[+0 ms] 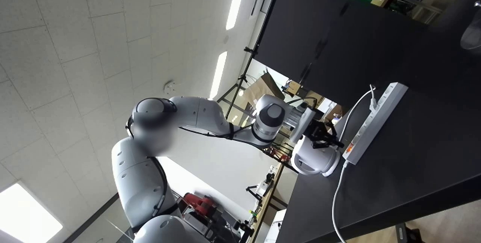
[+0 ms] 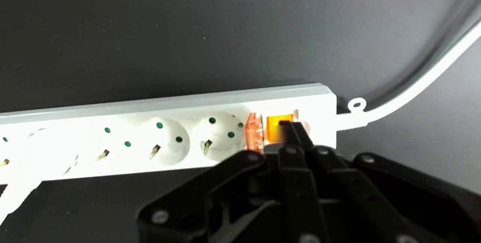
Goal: Turn off the last switch on the extension cord
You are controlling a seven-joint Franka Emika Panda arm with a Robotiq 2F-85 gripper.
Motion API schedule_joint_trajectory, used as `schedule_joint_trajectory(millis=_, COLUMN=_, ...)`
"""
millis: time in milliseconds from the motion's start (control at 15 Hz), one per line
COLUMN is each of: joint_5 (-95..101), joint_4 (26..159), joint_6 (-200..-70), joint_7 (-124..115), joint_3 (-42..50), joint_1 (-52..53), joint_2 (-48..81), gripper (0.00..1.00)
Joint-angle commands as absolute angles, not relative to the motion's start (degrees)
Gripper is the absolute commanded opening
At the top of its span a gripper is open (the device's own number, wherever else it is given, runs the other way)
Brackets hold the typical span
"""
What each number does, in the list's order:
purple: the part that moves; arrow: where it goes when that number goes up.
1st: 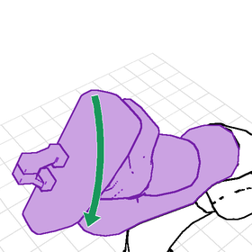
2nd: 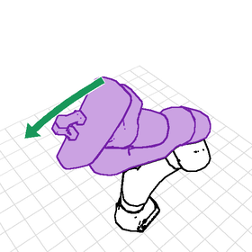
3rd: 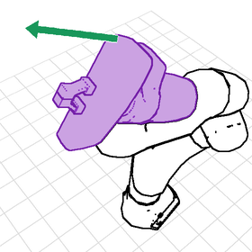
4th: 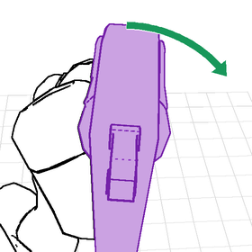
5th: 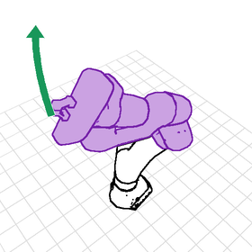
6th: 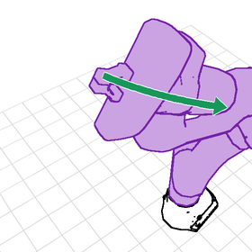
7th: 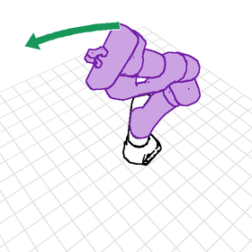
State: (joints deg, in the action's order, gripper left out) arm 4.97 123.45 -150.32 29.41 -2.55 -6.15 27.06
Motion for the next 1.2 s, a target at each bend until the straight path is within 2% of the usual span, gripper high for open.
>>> schedule_joint_trajectory(millis=0, joint_5=8.08, joint_4=122.3, joint_6=-152.3, joint_7=28.17, joint_3=-2.03, joint_1=-5.82, joint_2=28.08, gripper=0.0)
schedule_joint_trajectory(millis=1133, joint_5=10.51, joint_4=121.27, joint_6=-154.77, joint_7=28.06, joint_3=-2.73, joint_1=-5.55, joint_2=30.98, gripper=0.0)
